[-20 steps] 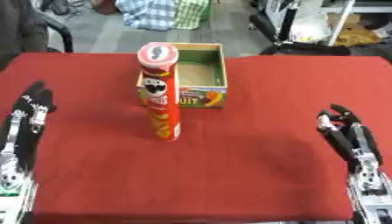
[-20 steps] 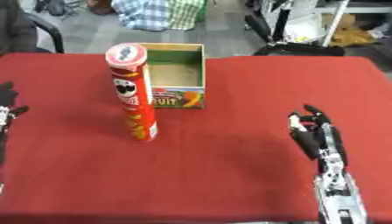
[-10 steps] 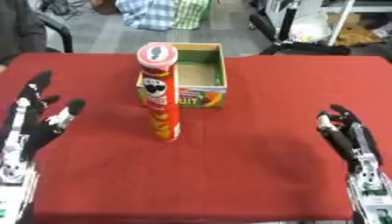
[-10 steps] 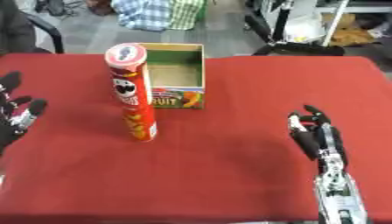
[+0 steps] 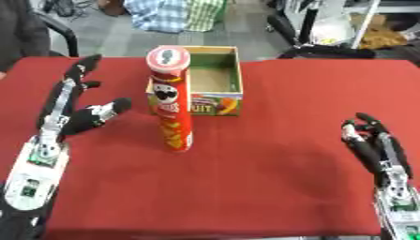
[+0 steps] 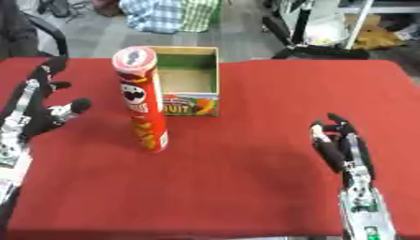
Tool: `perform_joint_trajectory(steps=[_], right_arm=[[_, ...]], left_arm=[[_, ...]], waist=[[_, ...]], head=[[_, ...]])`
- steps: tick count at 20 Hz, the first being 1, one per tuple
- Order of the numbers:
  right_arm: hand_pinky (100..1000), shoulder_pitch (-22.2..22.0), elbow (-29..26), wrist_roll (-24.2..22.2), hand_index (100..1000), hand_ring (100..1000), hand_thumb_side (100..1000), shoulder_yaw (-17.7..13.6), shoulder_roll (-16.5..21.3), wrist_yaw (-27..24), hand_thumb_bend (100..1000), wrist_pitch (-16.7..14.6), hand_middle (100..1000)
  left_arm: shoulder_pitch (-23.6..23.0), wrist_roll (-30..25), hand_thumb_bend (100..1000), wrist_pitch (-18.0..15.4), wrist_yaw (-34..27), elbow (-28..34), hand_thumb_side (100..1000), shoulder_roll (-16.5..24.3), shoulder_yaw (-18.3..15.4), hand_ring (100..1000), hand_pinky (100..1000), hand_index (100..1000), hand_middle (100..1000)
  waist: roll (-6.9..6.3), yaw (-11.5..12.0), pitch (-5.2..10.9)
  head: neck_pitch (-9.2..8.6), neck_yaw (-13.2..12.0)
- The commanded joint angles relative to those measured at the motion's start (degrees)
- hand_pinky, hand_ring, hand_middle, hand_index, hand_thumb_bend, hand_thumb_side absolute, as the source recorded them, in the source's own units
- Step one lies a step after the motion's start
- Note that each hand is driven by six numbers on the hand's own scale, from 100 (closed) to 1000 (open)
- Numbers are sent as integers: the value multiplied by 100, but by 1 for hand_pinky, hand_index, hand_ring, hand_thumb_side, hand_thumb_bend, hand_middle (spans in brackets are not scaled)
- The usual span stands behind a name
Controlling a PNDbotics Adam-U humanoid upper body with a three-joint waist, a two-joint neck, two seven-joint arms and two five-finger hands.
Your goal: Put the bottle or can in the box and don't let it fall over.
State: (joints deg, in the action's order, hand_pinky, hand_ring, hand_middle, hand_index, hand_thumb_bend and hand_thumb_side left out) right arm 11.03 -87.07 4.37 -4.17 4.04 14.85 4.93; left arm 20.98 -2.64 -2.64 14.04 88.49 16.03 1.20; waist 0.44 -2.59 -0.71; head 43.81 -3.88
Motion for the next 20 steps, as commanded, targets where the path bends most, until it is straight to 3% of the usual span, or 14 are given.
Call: perform_joint_trajectory(steps=[1, 12, 20], right_arm=[[680, 41, -91, -19, 892, 610, 537, 13, 71, 11, 100, -7, 636], [680, 36, -93, -36, 892, 610, 536, 38, 51, 5, 100, -15, 636], [679, 43, -100, -44, 891, 611, 536, 47, 38, 5, 100, -21, 636]], left_arm=[[306, -14, 955, -36, -77, -304, 690, -7, 134, 966, 825, 923, 895], [1066, -147, 962, -299, 389, -1561, 714, -381, 372, 964, 827, 920, 893], [1288, -298, 941, -528, 624, -2081, 726, -540, 483, 965, 830, 909, 879]], waist=[[-73, -25, 130], [-71, -85, 141], [-78, -127, 143]], head=[[31, -23], [31, -55], [31, -59]])
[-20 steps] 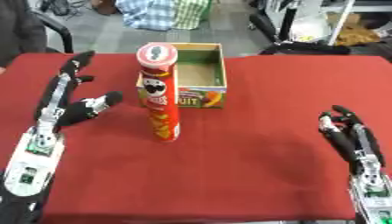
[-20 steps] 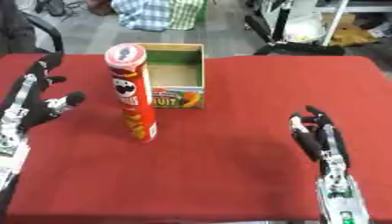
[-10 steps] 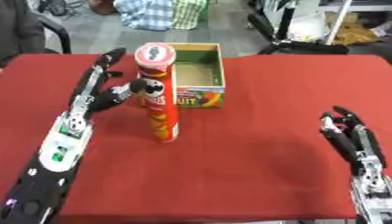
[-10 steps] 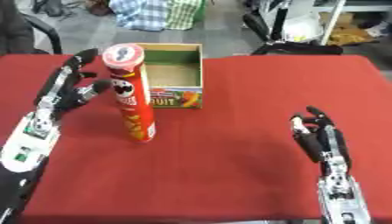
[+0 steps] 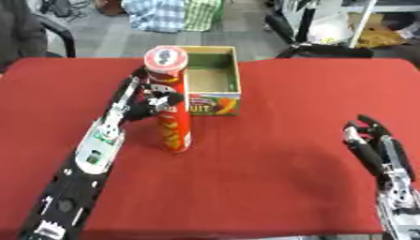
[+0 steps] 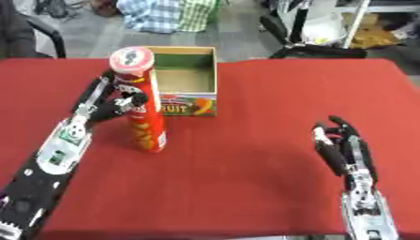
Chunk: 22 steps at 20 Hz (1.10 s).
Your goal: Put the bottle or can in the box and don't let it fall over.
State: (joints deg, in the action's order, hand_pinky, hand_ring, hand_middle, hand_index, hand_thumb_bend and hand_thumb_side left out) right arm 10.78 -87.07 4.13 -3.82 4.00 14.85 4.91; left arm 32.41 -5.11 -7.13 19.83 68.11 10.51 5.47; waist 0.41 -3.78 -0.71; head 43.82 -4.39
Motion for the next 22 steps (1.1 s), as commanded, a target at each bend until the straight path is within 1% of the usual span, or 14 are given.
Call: perform_joint_trajectory(steps=[1, 2, 3, 5, 7, 10, 11, 12, 13, 14, 15, 17, 20, 22], right_arm=[[679, 69, -101, -21, 891, 611, 537, 12, 41, 8, 100, -21, 636], [679, 71, -103, -20, 891, 610, 537, 12, 39, 9, 100, -21, 636], [679, 72, -104, -19, 891, 610, 537, 11, 39, 9, 100, -21, 636], [679, 72, -105, -19, 891, 611, 538, 11, 38, 8, 100, -21, 636], [679, 72, -105, -18, 891, 610, 538, 11, 39, 8, 100, -20, 636], [679, 72, -103, -16, 891, 610, 538, 9, 43, 6, 100, -18, 636], [679, 71, -102, -16, 891, 610, 538, 8, 44, 5, 100, -17, 636], [679, 71, -101, -16, 891, 610, 537, 9, 44, 5, 100, -16, 636], [679, 72, -100, -17, 891, 610, 537, 10, 45, 4, 100, -16, 636], [679, 72, -99, -17, 891, 610, 537, 9, 45, 5, 100, -16, 636], [679, 72, -98, -16, 891, 610, 536, 9, 46, 6, 100, -15, 636], [679, 72, -97, -17, 891, 610, 536, 10, 45, 6, 100, -15, 636], [679, 70, -96, -17, 890, 610, 537, 11, 42, 6, 100, -15, 636], [679, 65, -94, -21, 890, 610, 538, 18, 40, 6, 100, -15, 636]], left_arm=[[156, -78, 929, -103, 59, -79, 720, 6, 63, 965, 831, 908, 877], [161, -117, 901, -127, 73, -109, 703, 2, 76, 966, 832, 906, 874], [158, -172, 830, -151, 84, -131, 666, 2, 90, 968, 834, 903, 871], [133, -341, 736, -208, 95, -153, 622, 8, 111, 970, 836, 885, 857], [93, -572, 665, -278, 77, -153, 592, 15, 118, 971, 839, 863, 839], [33, -988, 483, -373, -50, -173, 460, 22, 107, 967, 838, 786, 770], [24, -1082, 483, -379, -100, -183, 460, 24, 91, 967, 838, 786, 770], [13, -1149, 276, -358, -170, -208, 257, 17, 75, 949, 833, 695, 655], [9, -1198, 165, -329, -253, -231, 162, 14, 64, 936, 830, 657, 603], [11, -1226, 100, -293, -334, -250, 108, 15, 55, 924, 827, 623, 563], [18, -1221, 100, -253, -411, -257, 100, 21, 45, 904, 820, 574, 508], [43, -1130, 100, -183, -539, -227, 100, 43, 25, 885, 813, 532, 465], [170, -838, 100, -88, -768, -52, 100, 135, -59, 867, 805, 506, 437], [360, -625, 100, 0, -873, 37, 100, 255, -125, 855, 801, 499, 430]], waist=[[-76, -11, 143], [-77, -14, 143], [-78, -16, 142], [-81, -15, 141], [-82, -9, 140], [-80, 6, 140], [-79, 10, 141], [-77, 14, 141], [-75, 17, 143], [-74, 20, 144], [-74, 21, 146], [-74, 20, 150], [-74, 12, 155], [-77, 3, 162]], head=[[30, -5], [30, -6], [30, -7], [30, -6], [30, 1], [30, 8], [30, 10], [30, 9], [30, 7], [30, 5], [30, 4], [30, 1], [30, -6], [30, -19]])
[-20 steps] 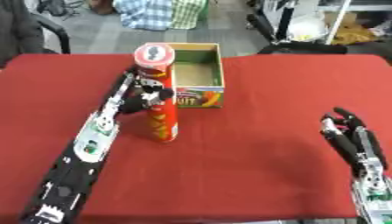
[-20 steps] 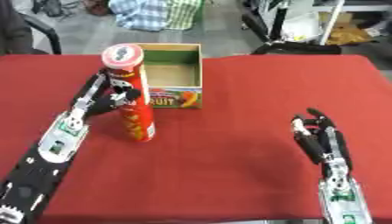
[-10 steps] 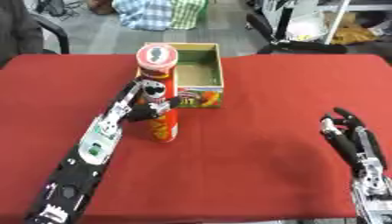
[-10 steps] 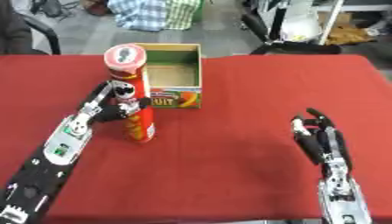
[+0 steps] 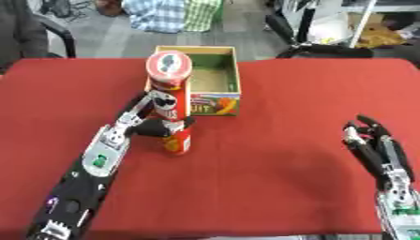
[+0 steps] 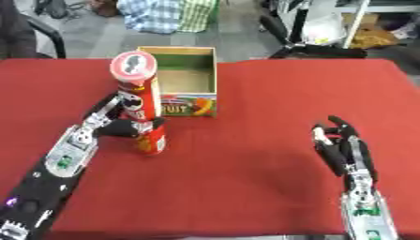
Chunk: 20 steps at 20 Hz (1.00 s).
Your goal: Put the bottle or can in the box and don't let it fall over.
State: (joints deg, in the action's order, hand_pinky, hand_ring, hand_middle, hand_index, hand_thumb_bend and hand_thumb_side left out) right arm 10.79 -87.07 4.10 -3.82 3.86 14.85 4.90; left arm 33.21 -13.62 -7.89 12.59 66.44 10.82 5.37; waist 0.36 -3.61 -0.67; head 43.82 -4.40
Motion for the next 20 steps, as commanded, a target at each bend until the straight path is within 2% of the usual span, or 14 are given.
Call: perform_joint_trajectory(steps=[1, 5, 10, 11, 12, 13, 14, 19, 20], right_arm=[[679, 62, -93, -24, 890, 610, 538, 25, 53, 6, 100, -15, 636], [679, 66, -87, -57, 890, 610, 539, 62, 36, 10, 100, -25, 636], [679, 84, -86, -87, 890, 610, 543, 103, 13, 1, 100, -30, 635], [678, 89, -85, -97, 890, 610, 552, 116, 8, -3, 100, -32, 635], [678, 98, -85, -107, 890, 610, 554, 127, 2, -6, 100, -33, 635], [678, 106, -86, -116, 890, 610, 553, 138, -4, -9, 100, -35, 635], [678, 114, -87, -123, 890, 610, 553, 144, -9, -11, 100, -37, 635], [678, 150, -93, -143, 889, 610, 553, 167, -35, -19, 100, -42, 635], [678, 153, -94, -146, 889, 610, 554, 170, -40, -18, 100, -43, 635]], left_arm=[[423, 356, 100, 132, -178, 201, 100, 295, -160, 851, 799, 498, 429], [1154, 1158, 100, 320, -238, -160, 100, 555, -408, 842, 794, 505, 430], [1797, 2722, 100, 296, -615, -1169, 100, 694, -642, 849, 789, 542, 471], [1871, 2963, 100, 278, -611, -1394, 110, 684, -638, 853, 790, 549, 482], [1926, 3116, 130, 249, -549, -1599, 166, 674, -601, 867, 795, 587, 527], [1968, 3184, 162, 218, -425, -1783, 192, 661, -552, 876, 799, 606, 549], [1994, 3186, 238, 186, -284, -1935, 266, 639, -510, 891, 804, 641, 599], [2008, 3006, 271, -41, 180, -2284, 302, 419, -463, 890, 802, 633, 598], [2005, 2958, 330, -88, 233, -2292, 341, 394, -443, 902, 808, 662, 632]], waist=[[-74, -23, 162], [-69, -103, 166], [-67, -220, 118], [-67, -244, 103], [-64, -269, 86], [-61, -292, 73], [-58, -313, 62], [-41, -394, 24], [-41, -403, 23]], head=[[30, -29], [30, -97], [30, -181], [30, -197], [30, -210], [30, -225], [30, -238], [30, -284], [30, -288]])
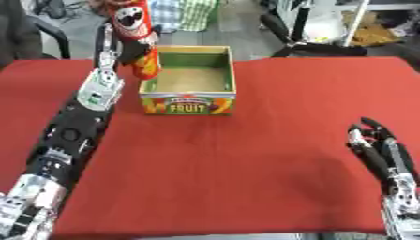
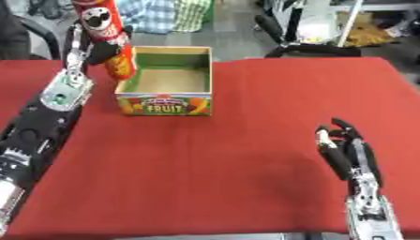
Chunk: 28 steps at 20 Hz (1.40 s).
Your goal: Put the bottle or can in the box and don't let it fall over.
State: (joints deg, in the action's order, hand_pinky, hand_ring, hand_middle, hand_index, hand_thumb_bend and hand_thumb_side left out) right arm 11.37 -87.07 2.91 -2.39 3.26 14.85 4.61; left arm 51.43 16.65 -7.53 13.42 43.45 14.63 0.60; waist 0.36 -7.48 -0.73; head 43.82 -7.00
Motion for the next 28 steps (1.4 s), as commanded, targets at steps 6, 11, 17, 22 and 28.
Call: perform_joint_trajectory(steps=[6, 11, 17, 22, 28], right_arm=[[678, 102, -97, -31, 889, 610, 554, 31, 9, -12, 100, -19, 634], [678, 99, -98, -22, 888, 610, 553, 19, 13, -13, 100, -16, 634], [678, 94, -104, 14, 888, 609, 553, -28, 34, -13, 100, -6, 634], [678, 86, -113, 76, 888, 609, 555, -87, 79, -19, 100, 12, 634], [678, 63, -110, 118, 888, 609, 554, -127, 124, -22, 100, 31, 634]], left_arm=[[171, -552, 819, -67, 1518, 7, 717, 109, 220, 1000, 909, 985, 989], [128, -525, 1000, 505, 2721, 102, 869, 240, 86, 1000, 932, 1000, 1000], [-319, -567, 991, 861, 2503, 671, 868, 584, -66, 1000, 918, 1000, 1000], [-1651, -763, 816, 804, 1031, 2641, 817, 970, -209, 1000, 892, 973, 999], [-3600, -1066, 674, 449, -630, 4876, 773, 864, -723, 1000, 870, 944, 968]], waist=[[-63, -33, 39], [-60, -1, 45], [-64, 115, 39], [-94, 323, 25], [-108, 553, 32]], head=[[30, -2], [30, 18], [30, 86], [30, 169], [30, 282]])
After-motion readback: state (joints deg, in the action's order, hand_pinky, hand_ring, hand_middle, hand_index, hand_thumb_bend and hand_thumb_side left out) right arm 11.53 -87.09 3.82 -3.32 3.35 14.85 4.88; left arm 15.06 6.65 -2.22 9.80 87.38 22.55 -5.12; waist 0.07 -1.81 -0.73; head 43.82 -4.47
